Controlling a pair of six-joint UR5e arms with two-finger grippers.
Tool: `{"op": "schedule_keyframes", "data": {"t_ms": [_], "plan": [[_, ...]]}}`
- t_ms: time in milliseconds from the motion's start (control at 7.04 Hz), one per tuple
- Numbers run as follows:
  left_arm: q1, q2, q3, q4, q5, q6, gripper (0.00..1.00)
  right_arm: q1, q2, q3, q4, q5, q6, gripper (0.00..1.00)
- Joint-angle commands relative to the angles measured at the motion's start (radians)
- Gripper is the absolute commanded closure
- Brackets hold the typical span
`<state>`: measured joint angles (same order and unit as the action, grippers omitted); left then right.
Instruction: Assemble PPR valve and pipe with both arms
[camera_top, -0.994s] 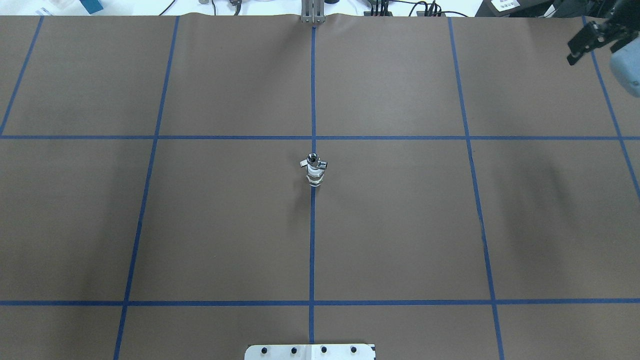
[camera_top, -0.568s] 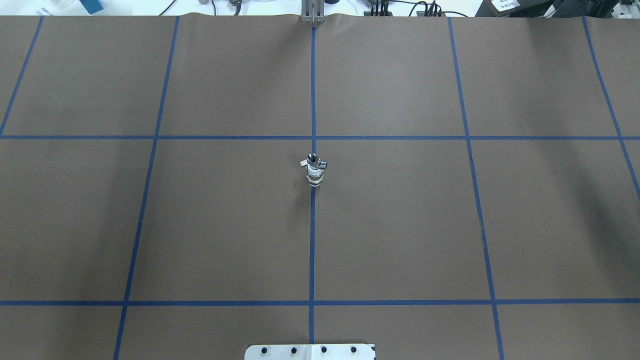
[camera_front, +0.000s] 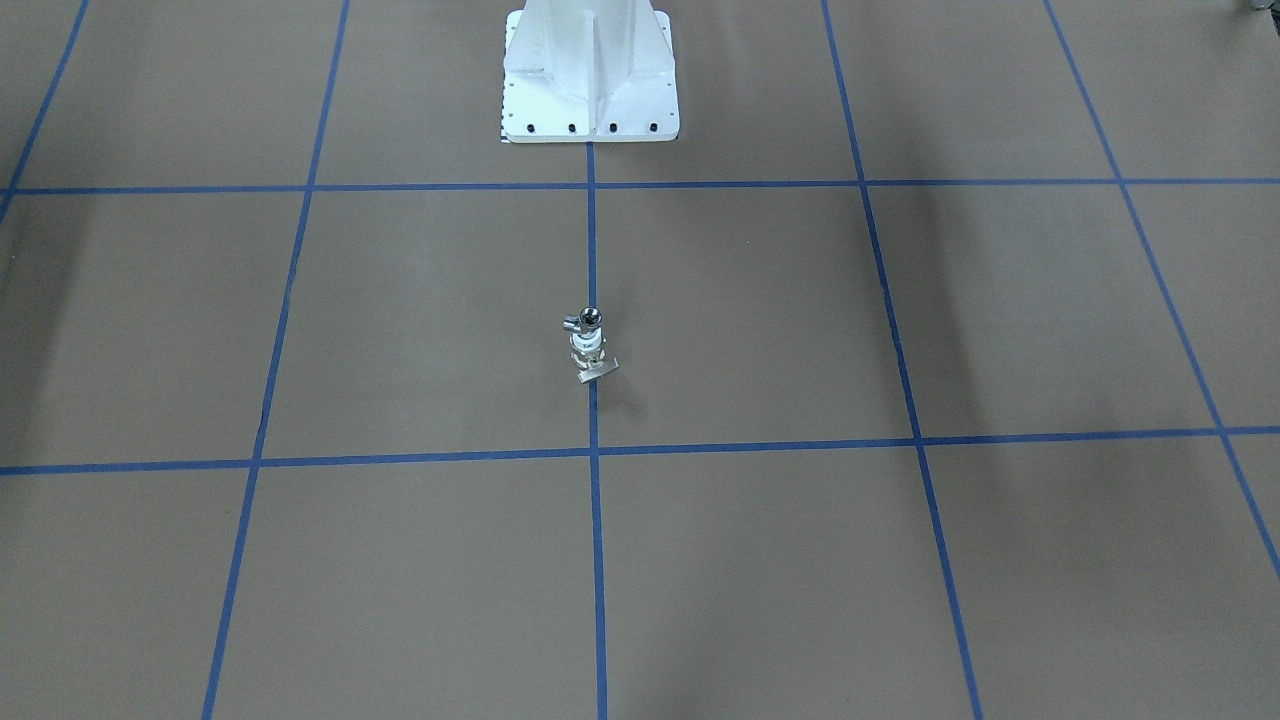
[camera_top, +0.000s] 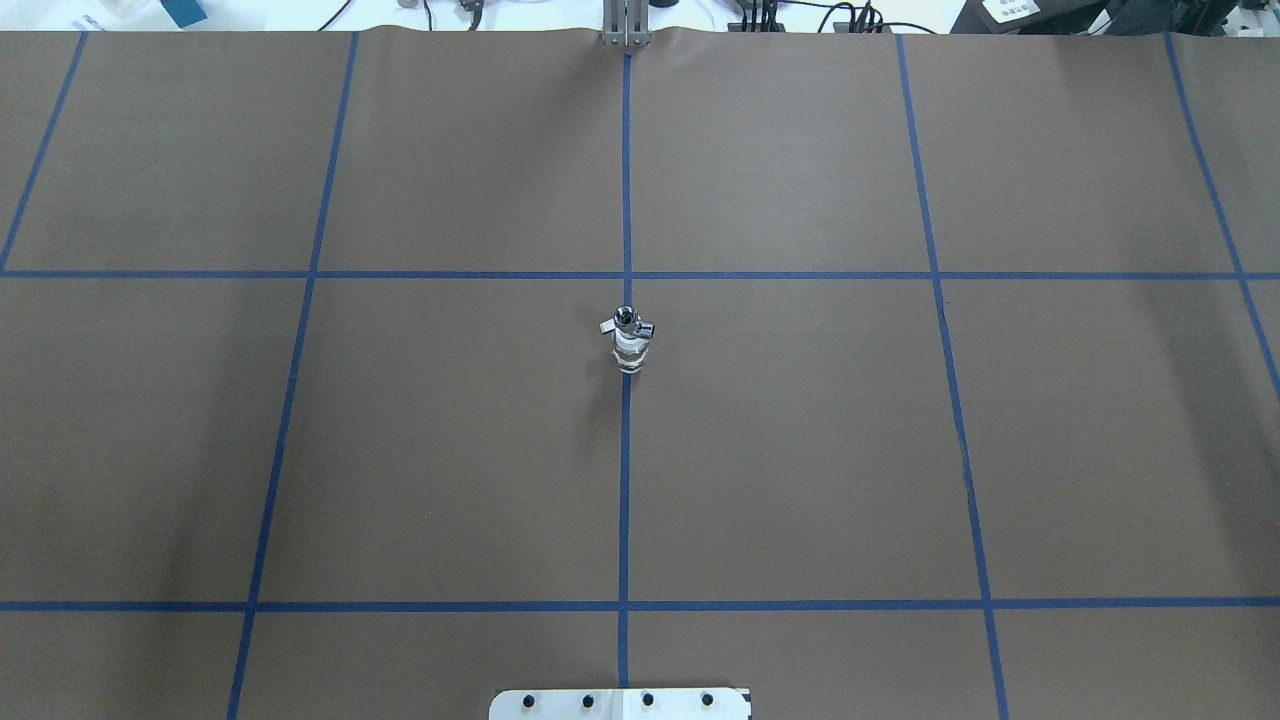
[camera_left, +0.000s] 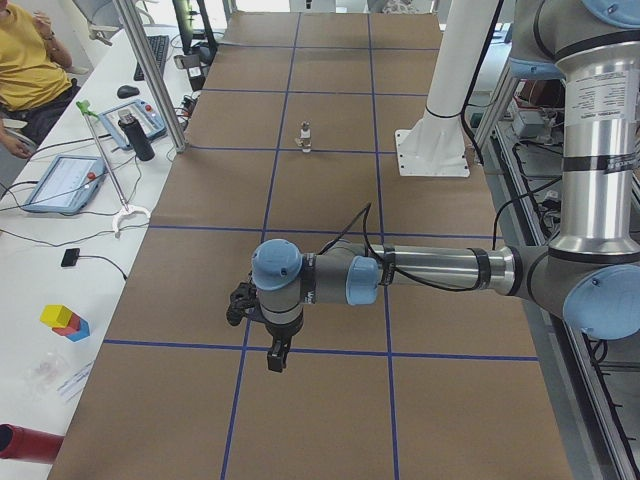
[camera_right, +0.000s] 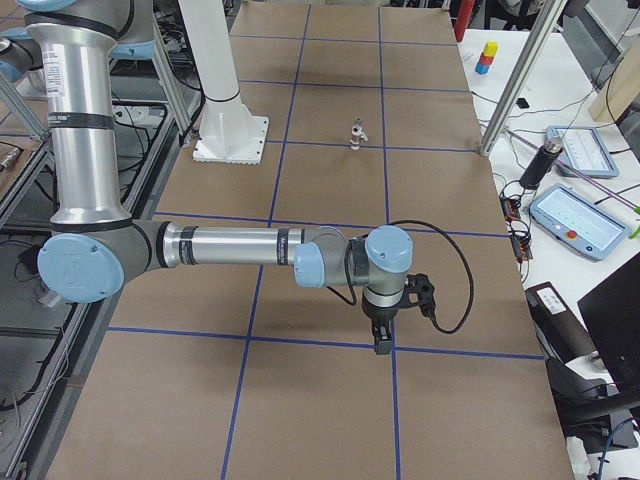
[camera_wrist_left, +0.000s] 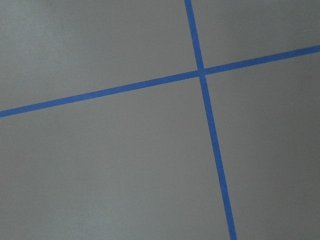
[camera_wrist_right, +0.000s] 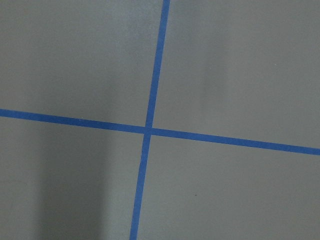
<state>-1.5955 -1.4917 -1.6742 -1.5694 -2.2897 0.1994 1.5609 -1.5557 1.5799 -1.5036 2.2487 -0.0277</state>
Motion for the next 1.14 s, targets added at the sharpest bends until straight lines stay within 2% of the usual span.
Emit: {"op": "schedule_keyframes", "data": {"t_ms": [0, 994], "plan": [[0.0, 0.008, -0.002, -0.004, 0.001, 0.0, 0.0, 0.007, -0.02, 0.003, -0.004, -0.011, -0.001, 0.0], [0.0, 0.011, -0.002, -0.004, -0.001, 0.0, 0.0, 0.005, -0.04, -0.009, 0.008, 0.0, -0.009, 0.0]]}}
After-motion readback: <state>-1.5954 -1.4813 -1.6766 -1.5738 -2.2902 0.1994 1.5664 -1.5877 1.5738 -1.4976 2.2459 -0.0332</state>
